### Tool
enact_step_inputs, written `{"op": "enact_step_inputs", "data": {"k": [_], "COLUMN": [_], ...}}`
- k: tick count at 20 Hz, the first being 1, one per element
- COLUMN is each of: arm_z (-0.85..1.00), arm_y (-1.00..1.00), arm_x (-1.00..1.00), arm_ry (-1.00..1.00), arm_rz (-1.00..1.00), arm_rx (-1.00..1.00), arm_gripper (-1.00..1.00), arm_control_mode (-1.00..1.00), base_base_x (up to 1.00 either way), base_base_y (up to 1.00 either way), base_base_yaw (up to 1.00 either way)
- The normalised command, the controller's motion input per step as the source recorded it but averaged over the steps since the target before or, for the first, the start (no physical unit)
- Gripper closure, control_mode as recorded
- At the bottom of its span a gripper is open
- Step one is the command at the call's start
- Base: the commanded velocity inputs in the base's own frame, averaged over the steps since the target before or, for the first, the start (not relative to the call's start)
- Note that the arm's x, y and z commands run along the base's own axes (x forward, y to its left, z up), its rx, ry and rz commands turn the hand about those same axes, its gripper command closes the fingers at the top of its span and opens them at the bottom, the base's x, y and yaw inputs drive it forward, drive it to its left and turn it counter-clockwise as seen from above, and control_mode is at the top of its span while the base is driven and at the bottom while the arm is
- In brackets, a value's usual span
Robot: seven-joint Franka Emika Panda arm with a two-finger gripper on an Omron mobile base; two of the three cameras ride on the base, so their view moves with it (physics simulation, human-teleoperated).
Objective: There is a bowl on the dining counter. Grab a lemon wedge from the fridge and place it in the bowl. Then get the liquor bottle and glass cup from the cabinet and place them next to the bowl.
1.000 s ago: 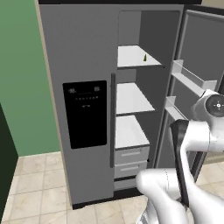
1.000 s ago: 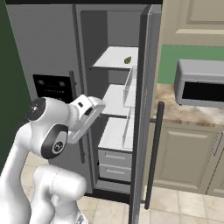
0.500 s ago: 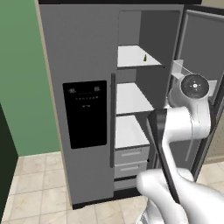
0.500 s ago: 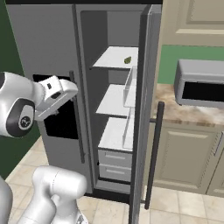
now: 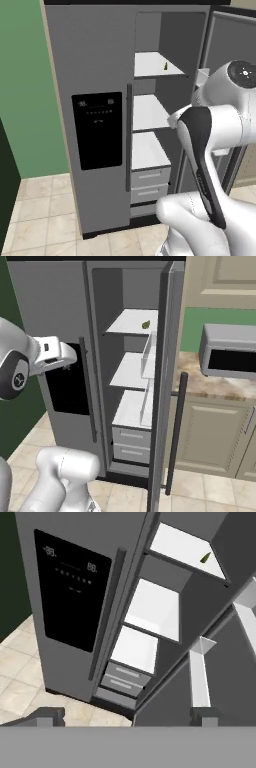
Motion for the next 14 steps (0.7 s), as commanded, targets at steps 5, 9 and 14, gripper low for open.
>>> {"op": "enact_step_inputs", "data": {"k": [5, 9, 14], "arm_z": [-0.03, 0.00, -0.07], "arm_y": [0.00, -0.01, 0.00], "arm_x": [0.06, 0.21, 0.05], "arm_ry": [0.00, 0.00, -0.01], "arm_rz": [-0.13, -0.14, -0.10], "arm_rx": [0.13, 0.02, 0.00], "arm_gripper": [-1.00, -1.00, -1.00], "arm_control_mode": [-1.00, -1.00, -1.00], "base_base_x": [0.00, 0.00, 0.00], "base_base_y": [0.00, 0.00, 0.00], "base_base_yaw": [0.00, 0.00, 0.00]}}
